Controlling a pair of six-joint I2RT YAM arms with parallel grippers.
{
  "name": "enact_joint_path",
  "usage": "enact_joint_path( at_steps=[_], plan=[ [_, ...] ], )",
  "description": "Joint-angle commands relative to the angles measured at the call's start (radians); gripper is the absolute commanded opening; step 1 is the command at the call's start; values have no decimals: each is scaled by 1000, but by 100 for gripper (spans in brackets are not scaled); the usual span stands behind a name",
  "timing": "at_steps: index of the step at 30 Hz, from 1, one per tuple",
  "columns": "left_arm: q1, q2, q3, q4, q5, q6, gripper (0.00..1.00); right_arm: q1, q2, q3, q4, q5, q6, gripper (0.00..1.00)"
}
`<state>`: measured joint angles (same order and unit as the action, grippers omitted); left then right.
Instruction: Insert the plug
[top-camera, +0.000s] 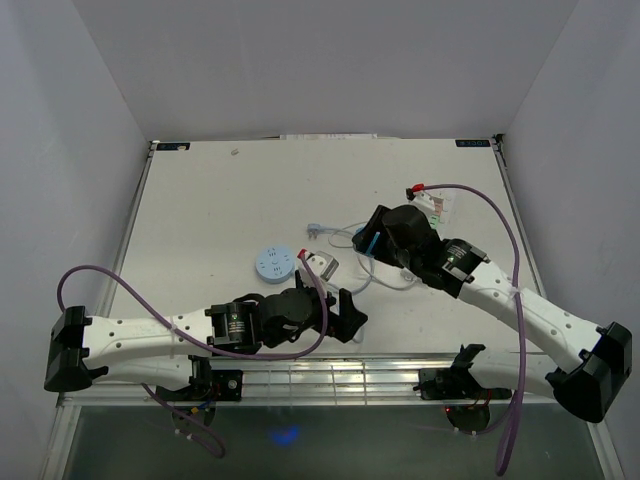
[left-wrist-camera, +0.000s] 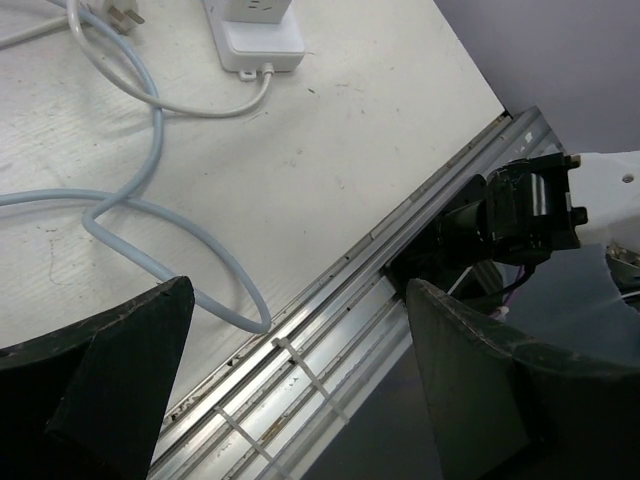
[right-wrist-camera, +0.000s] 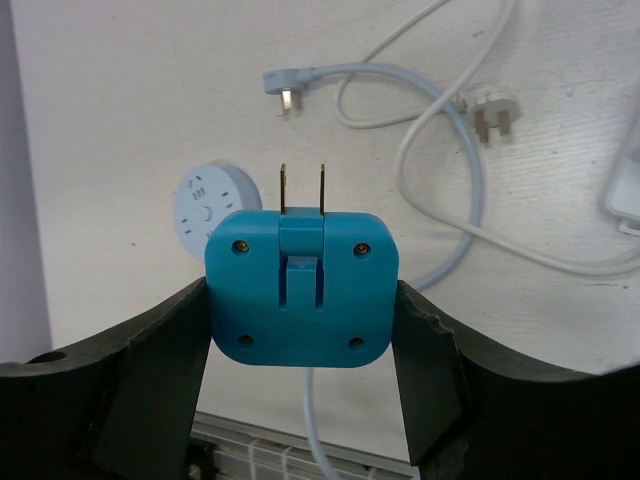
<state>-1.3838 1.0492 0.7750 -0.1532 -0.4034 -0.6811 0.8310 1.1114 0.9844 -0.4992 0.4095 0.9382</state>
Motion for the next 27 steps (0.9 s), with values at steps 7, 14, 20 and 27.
enact_joint_path(
  at_steps=[7, 14, 20, 27],
  plan=[
    [31, -51, -42, 161, -112, 129, 98, -4, 51, 123, 11, -129, 157, 27],
    [117, -81, -160, 406, -164, 196, 94, -4, 9, 73, 65, -156, 230, 26],
    [134, -37, -201, 608, -232, 299, 94, -4, -12, 65, 73, -166, 315, 24],
    [135, -2, -258, 836, -179, 445, 95, -4, -21, 46, 90, -164, 399, 20]
  ],
)
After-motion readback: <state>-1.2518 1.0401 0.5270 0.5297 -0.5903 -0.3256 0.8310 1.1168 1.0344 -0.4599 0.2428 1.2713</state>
